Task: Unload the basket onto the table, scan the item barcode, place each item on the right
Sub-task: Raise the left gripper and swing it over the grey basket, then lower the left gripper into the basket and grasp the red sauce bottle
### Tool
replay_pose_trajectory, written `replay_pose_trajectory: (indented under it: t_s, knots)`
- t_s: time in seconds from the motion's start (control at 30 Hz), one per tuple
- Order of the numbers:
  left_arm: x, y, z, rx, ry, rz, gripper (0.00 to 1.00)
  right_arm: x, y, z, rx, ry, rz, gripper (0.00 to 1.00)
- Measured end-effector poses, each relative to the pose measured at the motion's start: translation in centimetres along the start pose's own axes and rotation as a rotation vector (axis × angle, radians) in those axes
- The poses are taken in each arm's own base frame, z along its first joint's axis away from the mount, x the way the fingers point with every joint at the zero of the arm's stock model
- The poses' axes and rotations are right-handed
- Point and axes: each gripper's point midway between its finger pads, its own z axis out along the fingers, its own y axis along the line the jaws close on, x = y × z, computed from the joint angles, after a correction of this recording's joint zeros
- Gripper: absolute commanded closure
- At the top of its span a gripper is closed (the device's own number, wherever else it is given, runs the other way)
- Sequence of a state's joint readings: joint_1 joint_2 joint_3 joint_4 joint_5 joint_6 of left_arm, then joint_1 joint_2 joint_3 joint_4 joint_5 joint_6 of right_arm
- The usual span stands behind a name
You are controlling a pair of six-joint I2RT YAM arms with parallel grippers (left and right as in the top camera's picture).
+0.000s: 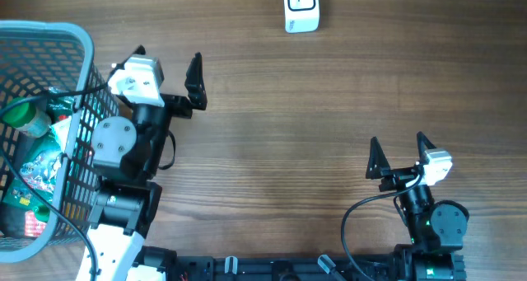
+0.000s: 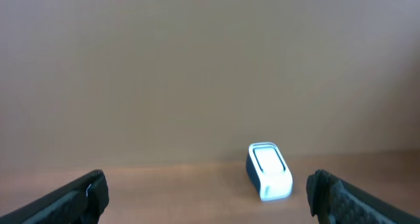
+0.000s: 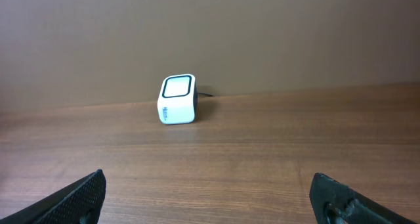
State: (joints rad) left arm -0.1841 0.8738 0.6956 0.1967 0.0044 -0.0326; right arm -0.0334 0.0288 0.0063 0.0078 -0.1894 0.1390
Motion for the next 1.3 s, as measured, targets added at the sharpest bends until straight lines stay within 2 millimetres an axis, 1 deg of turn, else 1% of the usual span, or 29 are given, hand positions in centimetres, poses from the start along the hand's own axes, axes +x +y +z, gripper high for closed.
replay_pose_trajectory:
  t_s: [0.03,0.13,0.3,0.4,0.47,0.57,0.63,0.67,0.7,0.77,0.83,0.87,0.9,1.0,1.03,1.1,1.13,1.17,1.2,1.23,1.27,1.3]
  knots:
    - [1.0,0.1,0.0,-0.005,0.042,-0.029,0.00,0.0,0.0,0.0,0.000,0.000,0.000,0.00]
    - [2.1,0.2,-0.1,-0.013,0.084,-0.101,0.00,0.0,0.0,0.0,0.000,0.000,0.000,0.00]
    - [2.1,0.7,-0.2,-0.039,0.107,-0.184,0.00,0.0,0.0,0.0,0.000,0.000,0.000,0.00]
    - [0.6,1.6,0.0,-0.077,0.144,-0.197,0.00,0.0,0.0,0.0,0.000,0.001,0.000,0.00]
    - [-2.5,2.7,0.1,-0.115,0.124,-0.211,0.00,0.0,0.0,0.0,0.000,0.000,0.000,0.00]
    - [-5.2,4.5,-0.9,-0.188,0.131,-0.260,0.00,0.0,0.0,0.0,0.000,0.000,0.000,0.00]
    - [-6.2,5.6,-2.1,-0.236,0.154,-0.280,0.00,0.0,0.0,0.0,0.000,0.000,0.000,0.00]
    - [-6.5,5.7,-2.5,-0.241,0.159,-0.285,0.00,0.0,0.0,0.0,0.000,0.000,0.000,0.00]
    - [-6.1,5.5,-3.0,-0.242,0.182,-0.288,0.00,0.0,0.0,0.0,0.000,0.000,0.000,0.00]
    - [-5.4,5.5,-3.3,-0.245,0.210,-0.294,0.00,0.0,0.0,0.0,0.000,0.000,0.000,0.00]
    - [-6.2,5.6,-3.1,-0.242,0.175,-0.302,0.00,0.0,0.0,0.0,0.000,0.001,0.000,0.00]
    - [-6.7,5.9,-3.1,-0.258,0.153,-0.319,0.00,0.0,0.0,0.0,0.000,0.000,0.000,0.00]
    - [-7.2,7.1,-3.6,-0.315,0.136,-0.355,0.00,0.0,0.0,0.0,0.000,0.000,0.000,0.00]
    - [-8.2,10.3,-5.0,-0.461,0.156,-0.405,0.00,0.0,0.0,0.0,0.000,0.000,0.000,0.00]
    - [-9.5,11.9,-5.7,-0.528,0.147,-0.423,0.00,0.0,0.0,0.0,0.000,0.001,0.000,0.00]
    - [-11.6,14.7,-7.5,-0.658,0.144,-0.479,0.00,0.0,0.0,0.0,0.000,0.000,0.000,0.00]
    - [-12.0,16.1,-8.7,-0.734,0.155,-0.521,0.00,0.0,0.0,0.0,0.000,0.001,0.000,0.00]
    - [-11.9,18.1,-10.5,-0.842,0.175,-0.591,0.00,0.0,0.0,0.0,0.000,0.000,0.000,0.00]
    - [-11.7,19.2,-11.5,-0.904,0.177,-0.633,0.00,0.0,0.0,0.0,0.000,0.001,0.000,0.00]
    - [-10.1,20.6,-14.1,-1.029,0.224,-0.732,0.00,0.0,0.0,0.0,0.000,0.001,0.000,0.00]
    - [-9.0,21.4,-15.5,-1.105,0.243,-0.796,0.00,0.0,0.0,0.0,0.000,0.000,0.000,0.00]
    - [-7.5,22.3,-17.1,-1.190,0.270,-0.869,0.00,0.0,0.0,0.0,0.000,0.000,0.000,0.00]
